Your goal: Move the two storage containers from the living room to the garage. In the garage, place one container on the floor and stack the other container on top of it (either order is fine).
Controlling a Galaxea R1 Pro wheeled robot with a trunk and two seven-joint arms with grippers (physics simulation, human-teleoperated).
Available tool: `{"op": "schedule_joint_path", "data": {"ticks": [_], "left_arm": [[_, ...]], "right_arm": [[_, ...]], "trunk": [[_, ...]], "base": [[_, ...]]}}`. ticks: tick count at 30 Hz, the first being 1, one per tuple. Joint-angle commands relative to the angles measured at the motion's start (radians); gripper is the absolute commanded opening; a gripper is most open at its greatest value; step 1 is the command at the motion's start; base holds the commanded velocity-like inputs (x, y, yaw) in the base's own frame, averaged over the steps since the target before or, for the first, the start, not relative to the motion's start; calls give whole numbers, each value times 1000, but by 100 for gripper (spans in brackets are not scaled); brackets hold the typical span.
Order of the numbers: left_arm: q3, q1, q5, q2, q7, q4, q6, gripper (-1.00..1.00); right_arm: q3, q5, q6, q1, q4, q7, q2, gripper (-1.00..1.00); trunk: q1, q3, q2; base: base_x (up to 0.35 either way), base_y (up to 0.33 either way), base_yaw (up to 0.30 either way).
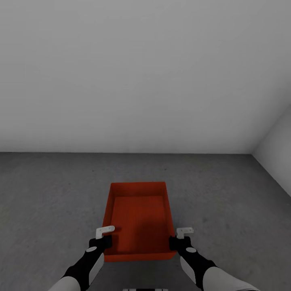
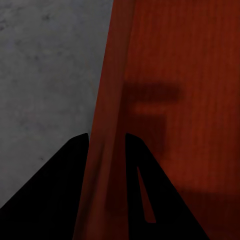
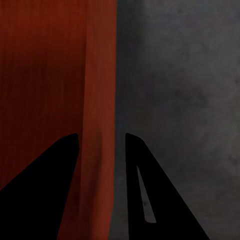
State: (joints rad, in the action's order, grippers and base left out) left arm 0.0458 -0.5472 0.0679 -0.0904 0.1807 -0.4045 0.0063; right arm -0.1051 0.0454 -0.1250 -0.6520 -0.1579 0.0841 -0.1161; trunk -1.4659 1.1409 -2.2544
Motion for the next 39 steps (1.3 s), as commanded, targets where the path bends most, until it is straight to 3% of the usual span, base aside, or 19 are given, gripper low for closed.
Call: {"op": "schedule_joint_path", "data": {"ticks": [1, 39], "left_arm": [[2, 0, 1, 0, 3, -53, 1, -100], [2, 0, 0, 1, 2, -49, 11, -100]], "right_arm": [[7, 10, -4, 0, 5, 24, 7, -100], [6, 10, -4, -1, 5, 26, 6, -100]], "trunk": [[-4, 4, -8], [-8, 7, -15]], "base": [[0, 0, 0], [0, 0, 0]]}}
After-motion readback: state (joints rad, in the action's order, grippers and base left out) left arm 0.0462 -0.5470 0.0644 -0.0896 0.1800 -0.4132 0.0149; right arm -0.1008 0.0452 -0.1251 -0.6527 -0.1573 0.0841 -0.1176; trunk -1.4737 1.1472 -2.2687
